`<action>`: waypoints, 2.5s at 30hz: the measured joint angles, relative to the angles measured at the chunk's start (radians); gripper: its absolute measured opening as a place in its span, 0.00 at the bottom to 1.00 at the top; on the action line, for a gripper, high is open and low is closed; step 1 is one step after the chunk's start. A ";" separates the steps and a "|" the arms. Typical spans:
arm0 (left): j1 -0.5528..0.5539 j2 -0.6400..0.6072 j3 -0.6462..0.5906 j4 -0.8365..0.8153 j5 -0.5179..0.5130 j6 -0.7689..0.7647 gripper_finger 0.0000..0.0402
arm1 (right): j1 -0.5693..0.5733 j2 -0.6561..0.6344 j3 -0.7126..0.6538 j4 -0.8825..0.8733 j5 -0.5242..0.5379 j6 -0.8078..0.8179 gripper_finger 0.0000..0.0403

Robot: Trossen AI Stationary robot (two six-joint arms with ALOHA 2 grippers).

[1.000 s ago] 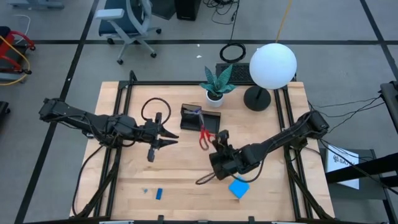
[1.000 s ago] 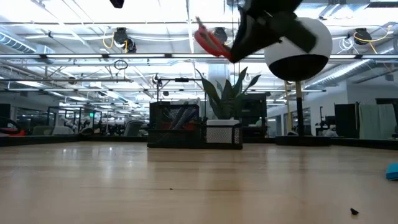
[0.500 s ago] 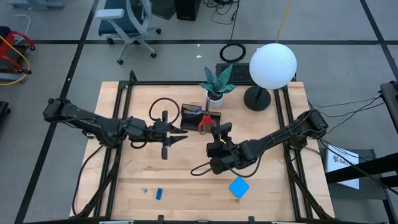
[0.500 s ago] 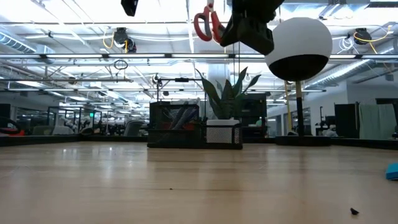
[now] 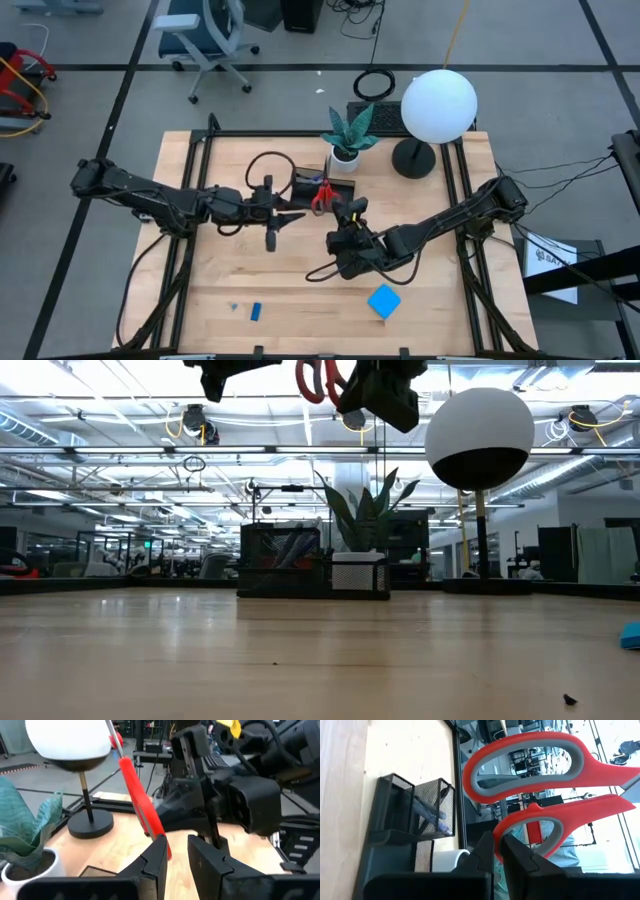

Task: Pick and place office supplies into organizer
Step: Put the red scissors into the black desk organizer

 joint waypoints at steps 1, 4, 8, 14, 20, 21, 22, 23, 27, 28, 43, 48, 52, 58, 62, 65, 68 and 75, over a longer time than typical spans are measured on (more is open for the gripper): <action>0.000 0.000 0.000 0.002 0.000 0.000 0.21 | 0.000 0.000 0.000 0.002 0.000 -0.001 0.02; 0.000 0.002 0.001 -0.002 0.001 0.000 0.21 | 0.000 0.000 0.000 0.002 -0.001 -0.009 0.02; 0.000 0.001 0.001 -0.004 0.001 0.000 0.21 | 0.000 0.000 0.000 0.003 -0.001 -0.011 0.02; 0.000 0.001 0.001 -0.007 0.001 -0.001 0.21 | 0.000 0.000 0.000 0.003 -0.002 -0.010 0.02; 0.000 0.001 0.001 -0.008 0.001 -0.003 0.21 | 0.000 0.000 0.000 0.003 -0.002 -0.008 0.02; 0.000 0.001 0.001 -0.008 0.001 -0.003 0.21 | 0.000 0.000 0.000 0.003 -0.002 -0.008 0.02; 0.000 0.001 0.001 -0.008 0.001 -0.003 0.21 | 0.000 0.000 0.000 0.003 -0.002 -0.008 0.02; -0.001 0.001 0.001 -0.008 0.001 -0.002 0.21 | 0.001 0.000 0.000 0.003 -0.002 -0.008 0.02; -0.002 0.001 0.001 -0.025 0.000 -0.002 0.23 | 0.001 0.000 0.000 0.002 -0.002 -0.008 0.02; -0.002 0.001 0.001 -0.032 -0.002 -0.002 0.25 | 0.001 0.000 0.000 0.002 -0.002 -0.008 0.02; 0.004 0.007 0.001 0.007 -0.080 -0.060 0.70 | 0.002 0.000 0.000 0.001 0.040 -0.033 0.02; 0.017 0.011 0.001 0.027 -0.086 -0.096 0.71 | 0.009 0.000 0.000 0.008 0.097 -0.049 0.02; 0.029 0.048 0.001 0.063 -0.086 -0.113 0.69 | 0.012 0.000 0.000 0.053 0.102 -0.059 0.02; 0.038 0.150 0.000 0.229 -0.057 -0.085 0.68 | 0.011 0.000 0.000 0.071 0.101 -0.063 0.02; 0.049 0.163 0.000 0.265 -0.056 -0.086 0.68 | 0.013 0.000 0.000 0.071 0.100 -0.062 0.02; 0.059 0.164 0.000 0.263 -0.056 -0.086 0.68 | 0.013 0.000 0.000 0.071 0.099 -0.062 0.02; 0.060 0.164 0.000 0.264 -0.058 -0.089 0.68 | 0.013 0.000 0.000 0.071 0.099 -0.061 0.02; 0.060 0.164 0.000 0.265 -0.088 -0.088 0.65 | 0.012 0.000 0.000 0.090 0.057 -0.060 0.02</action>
